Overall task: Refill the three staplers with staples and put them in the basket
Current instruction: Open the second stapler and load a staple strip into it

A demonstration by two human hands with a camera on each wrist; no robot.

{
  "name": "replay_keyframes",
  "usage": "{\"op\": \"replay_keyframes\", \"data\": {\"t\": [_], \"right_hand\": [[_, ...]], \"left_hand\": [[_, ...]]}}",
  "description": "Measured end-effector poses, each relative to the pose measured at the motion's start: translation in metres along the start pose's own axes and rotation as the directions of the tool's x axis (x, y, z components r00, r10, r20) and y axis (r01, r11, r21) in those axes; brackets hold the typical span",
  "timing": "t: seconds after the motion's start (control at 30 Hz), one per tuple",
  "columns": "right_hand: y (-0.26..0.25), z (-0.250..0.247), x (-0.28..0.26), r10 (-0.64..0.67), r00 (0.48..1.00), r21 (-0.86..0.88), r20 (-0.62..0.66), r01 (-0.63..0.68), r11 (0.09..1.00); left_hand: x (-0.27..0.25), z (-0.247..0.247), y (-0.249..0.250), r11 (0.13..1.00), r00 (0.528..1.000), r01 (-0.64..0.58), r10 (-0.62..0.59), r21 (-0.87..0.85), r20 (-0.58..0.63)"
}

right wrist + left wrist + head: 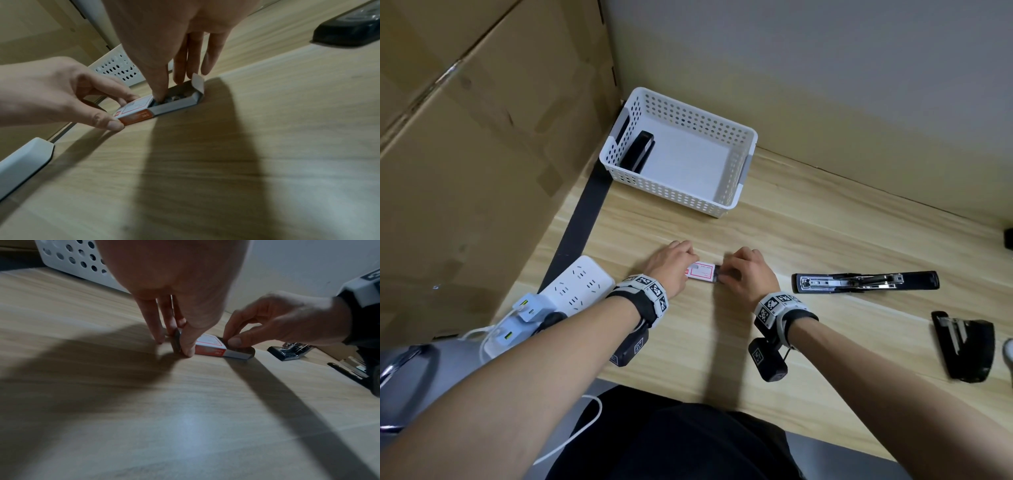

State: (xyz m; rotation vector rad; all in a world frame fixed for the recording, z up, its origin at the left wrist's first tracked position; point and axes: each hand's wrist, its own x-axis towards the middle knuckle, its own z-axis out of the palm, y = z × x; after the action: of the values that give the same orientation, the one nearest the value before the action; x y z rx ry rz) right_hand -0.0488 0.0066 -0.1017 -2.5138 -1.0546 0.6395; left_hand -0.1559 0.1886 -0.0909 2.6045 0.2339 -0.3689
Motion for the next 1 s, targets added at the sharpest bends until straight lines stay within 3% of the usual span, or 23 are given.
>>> {"op": "replay_keyframes", "data": {"t": [0.5,0.7,0.87,1.0], "right_hand": [[-0.005,0.007,0.003,-0.024,1.0,-0.113,-0.006,0.023,0.993],[0.0,0.0,-0.005,-0.054,0.998,0.021,-0.038,0.055,0.998],[0.011,-0.02,-0.025,0.163,0.98,0.303,-0.118,-0.121,0.945],[0.036,-0.023,-0.043,0.281,0.957,0.312,-0.076,-0.245,0.918]], "left_hand": [[0.004,0.003,0.0,0.999,0.999,0.042,-0.042,0.01,-0.01],[0.0,0.004,0.002,0.999,0.999,0.049,-0.048,0.015,-0.009],[-0.002,0.001,0.007,0.998,0.999,0.039,-0.04,0.04,0.02],[-0.002,-0.001,0.012,0.995,0.996,0.062,-0.067,0.077,0.059]]}}
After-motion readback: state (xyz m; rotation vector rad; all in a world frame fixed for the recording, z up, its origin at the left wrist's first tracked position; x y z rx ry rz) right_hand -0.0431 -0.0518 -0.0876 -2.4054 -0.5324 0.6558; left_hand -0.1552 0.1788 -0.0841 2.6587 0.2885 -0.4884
